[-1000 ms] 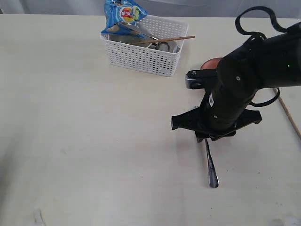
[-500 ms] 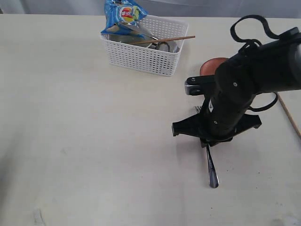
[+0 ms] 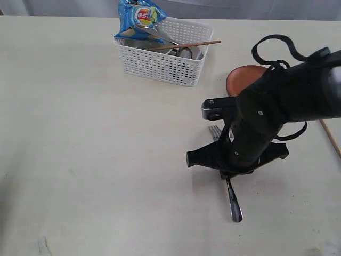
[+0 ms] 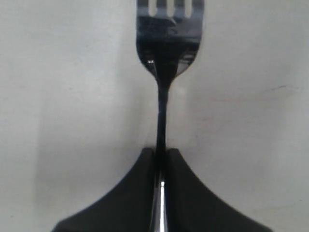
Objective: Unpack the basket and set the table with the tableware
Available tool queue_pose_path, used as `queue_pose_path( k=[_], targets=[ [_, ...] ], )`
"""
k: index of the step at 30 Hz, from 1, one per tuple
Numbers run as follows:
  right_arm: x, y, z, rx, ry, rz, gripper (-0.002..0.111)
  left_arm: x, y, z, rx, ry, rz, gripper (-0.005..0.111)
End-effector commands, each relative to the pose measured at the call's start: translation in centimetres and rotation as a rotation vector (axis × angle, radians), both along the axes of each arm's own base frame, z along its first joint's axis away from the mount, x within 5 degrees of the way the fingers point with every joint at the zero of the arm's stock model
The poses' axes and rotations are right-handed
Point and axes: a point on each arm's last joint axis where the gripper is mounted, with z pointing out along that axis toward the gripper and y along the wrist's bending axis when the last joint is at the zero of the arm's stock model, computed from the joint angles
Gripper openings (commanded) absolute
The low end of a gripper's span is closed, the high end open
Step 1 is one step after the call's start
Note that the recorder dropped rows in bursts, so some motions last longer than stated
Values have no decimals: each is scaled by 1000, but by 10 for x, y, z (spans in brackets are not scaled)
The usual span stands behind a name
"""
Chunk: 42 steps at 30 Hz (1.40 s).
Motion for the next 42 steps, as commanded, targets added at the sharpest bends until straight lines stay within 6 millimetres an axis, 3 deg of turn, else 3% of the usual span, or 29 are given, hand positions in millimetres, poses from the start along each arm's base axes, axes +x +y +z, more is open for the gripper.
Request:
queue_pose_path(
  k=[1, 12, 15, 18, 23, 27, 29, 31, 33, 38, 42],
  targets=[
    [-9, 6, -1, 4, 29, -84, 0, 0, -1, -1, -9, -1, -7, 0],
    [-10, 7, -1, 23, 41, -111, 1, 0, -1, -1, -9, -1, -7, 0],
    [-9, 8, -1, 29, 33, -98, 19, 0, -1, -1, -9, -1, -7, 0],
    [-8, 10, 4, 5, 53, -51, 54, 0, -1, -1, -9, -1, -7, 0],
    [7, 18, 30, -53, 43, 89, 50, 0, -1, -1, -9, -1, -7, 0],
    [43, 35, 110, 61, -286, 135, 50, 0, -1, -1, -9, -1, -7, 0],
    [64, 44, 138, 96, -482, 125, 50, 0, -1, -1, -9, -1, -7, 0],
    [86, 61, 147, 124, -590, 158, 50, 0, -1, -1, -9, -1, -7, 0],
    [110, 78, 144, 76, -642, 200, 50, 0, -1, -1, -9, -1, -7, 0],
    [159, 95, 126, -24, -646, 232, 50, 0, -1, -1, -9, -1, -7, 0],
    [183, 111, 107, -70, -650, 335, 50, 0, -1, -1, -9, -1, -7, 0]
  ],
)
